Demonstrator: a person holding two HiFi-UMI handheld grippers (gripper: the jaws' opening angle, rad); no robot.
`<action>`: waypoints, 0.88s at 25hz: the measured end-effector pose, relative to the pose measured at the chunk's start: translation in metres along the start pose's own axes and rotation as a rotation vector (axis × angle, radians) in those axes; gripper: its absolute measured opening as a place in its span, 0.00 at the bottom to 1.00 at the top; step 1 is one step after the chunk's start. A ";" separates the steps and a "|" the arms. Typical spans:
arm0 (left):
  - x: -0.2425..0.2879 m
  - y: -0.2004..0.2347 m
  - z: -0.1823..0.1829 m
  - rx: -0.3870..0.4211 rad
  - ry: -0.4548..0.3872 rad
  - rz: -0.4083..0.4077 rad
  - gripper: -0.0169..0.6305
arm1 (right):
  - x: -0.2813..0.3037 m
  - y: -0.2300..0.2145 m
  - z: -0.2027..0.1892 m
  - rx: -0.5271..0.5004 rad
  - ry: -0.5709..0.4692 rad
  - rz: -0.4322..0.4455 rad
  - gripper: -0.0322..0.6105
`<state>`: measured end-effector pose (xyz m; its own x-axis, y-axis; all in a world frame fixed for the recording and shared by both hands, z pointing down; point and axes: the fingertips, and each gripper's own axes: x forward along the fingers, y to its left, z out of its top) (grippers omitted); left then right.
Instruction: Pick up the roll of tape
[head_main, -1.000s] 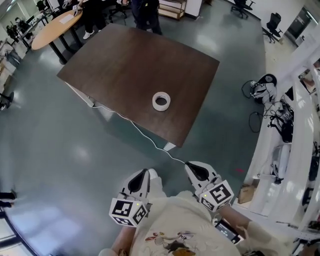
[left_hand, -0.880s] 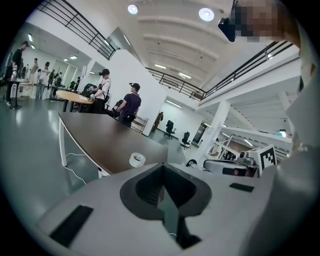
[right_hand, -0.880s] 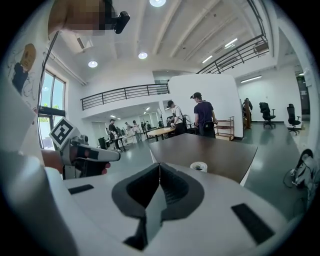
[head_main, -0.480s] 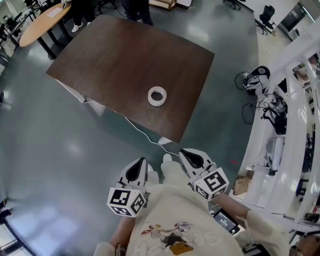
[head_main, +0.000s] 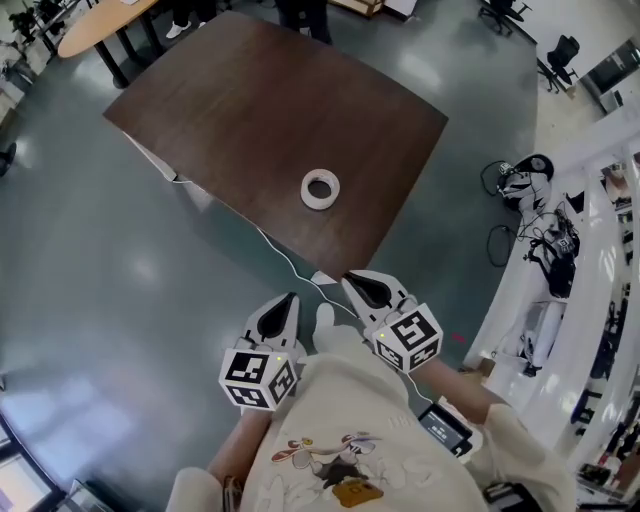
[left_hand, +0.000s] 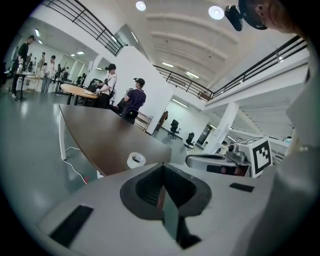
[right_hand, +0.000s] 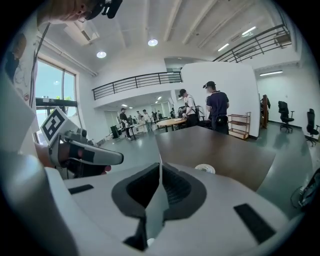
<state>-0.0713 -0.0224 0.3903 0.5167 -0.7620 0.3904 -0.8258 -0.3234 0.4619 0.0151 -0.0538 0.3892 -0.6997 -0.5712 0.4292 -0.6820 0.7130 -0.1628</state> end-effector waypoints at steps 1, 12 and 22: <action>0.006 -0.002 -0.002 0.003 0.003 0.005 0.04 | 0.002 -0.003 -0.001 -0.014 0.003 0.013 0.06; 0.039 0.002 -0.011 -0.028 0.013 0.098 0.04 | 0.031 -0.040 -0.009 -0.073 0.037 0.081 0.10; 0.077 0.005 -0.013 -0.056 0.021 0.151 0.04 | 0.059 -0.070 -0.023 -0.091 0.097 0.158 0.19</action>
<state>-0.0326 -0.0761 0.4329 0.3928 -0.7873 0.4753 -0.8811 -0.1741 0.4398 0.0264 -0.1281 0.4468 -0.7696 -0.4110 0.4886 -0.5403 0.8270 -0.1555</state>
